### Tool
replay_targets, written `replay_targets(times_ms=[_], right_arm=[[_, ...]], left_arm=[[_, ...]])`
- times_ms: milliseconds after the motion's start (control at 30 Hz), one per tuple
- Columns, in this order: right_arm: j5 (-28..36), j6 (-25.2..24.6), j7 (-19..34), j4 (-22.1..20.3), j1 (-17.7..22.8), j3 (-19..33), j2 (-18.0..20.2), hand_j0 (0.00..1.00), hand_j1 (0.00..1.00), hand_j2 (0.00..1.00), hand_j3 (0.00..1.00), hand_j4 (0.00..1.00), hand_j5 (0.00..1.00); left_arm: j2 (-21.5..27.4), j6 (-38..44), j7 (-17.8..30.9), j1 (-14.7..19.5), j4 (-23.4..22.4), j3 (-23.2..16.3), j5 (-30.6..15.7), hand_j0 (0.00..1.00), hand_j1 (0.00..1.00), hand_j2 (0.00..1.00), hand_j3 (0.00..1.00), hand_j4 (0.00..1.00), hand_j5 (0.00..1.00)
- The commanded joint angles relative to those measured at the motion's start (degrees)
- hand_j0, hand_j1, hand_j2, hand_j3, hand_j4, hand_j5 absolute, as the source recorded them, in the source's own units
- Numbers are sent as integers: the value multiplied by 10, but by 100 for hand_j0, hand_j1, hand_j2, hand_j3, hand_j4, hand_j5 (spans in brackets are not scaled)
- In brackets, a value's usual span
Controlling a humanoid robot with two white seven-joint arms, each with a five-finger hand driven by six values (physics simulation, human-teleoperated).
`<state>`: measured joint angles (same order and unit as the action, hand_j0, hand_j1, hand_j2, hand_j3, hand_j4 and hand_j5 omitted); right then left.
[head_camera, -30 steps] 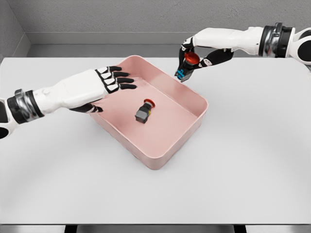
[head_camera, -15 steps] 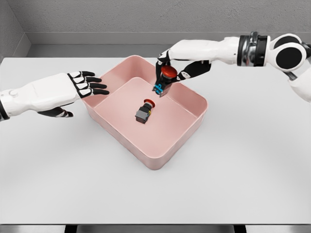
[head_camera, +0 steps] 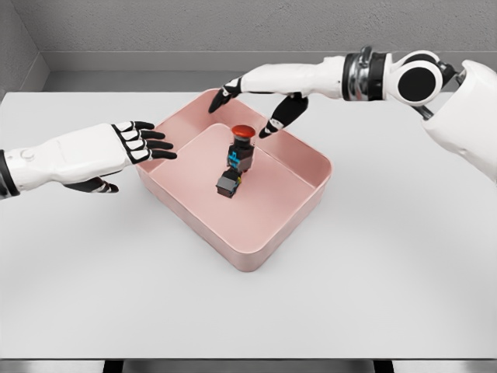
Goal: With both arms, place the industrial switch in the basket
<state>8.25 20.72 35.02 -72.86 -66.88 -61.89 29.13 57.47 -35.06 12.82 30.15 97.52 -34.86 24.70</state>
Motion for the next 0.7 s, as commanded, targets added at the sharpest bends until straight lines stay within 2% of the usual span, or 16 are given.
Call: replay_targets(times_ms=[0,67,367,567,667], right_arm=[[2,-1,0,7,0,-3,-3,100,100,100,100,100,100],[2,1,0,5,2,-3,10,100,100,100,100,100,100],[20,3,0,-11,18,14,131,100,100,100,100,100,100],[27,4,0,-10,33,30,171,100,100,100,100,100,100],[28,4,0,-9,40,35,175,100,100,100,100,100,100]], left_arm=[[0,1,-1,0,-1,-2,2,100,100,100,100,100,100],[-1,1,-1,1,-1,-2,2,100,100,100,100,100,100],[0,1,-2,1,-1,-2,1,100,100,100,100,100,100],[-1,1,-2,2,-1,-2,-3,100,100,100,100,100,100],[0,1,-3,1,-1,-2,-4,100,100,100,100,100,100]])
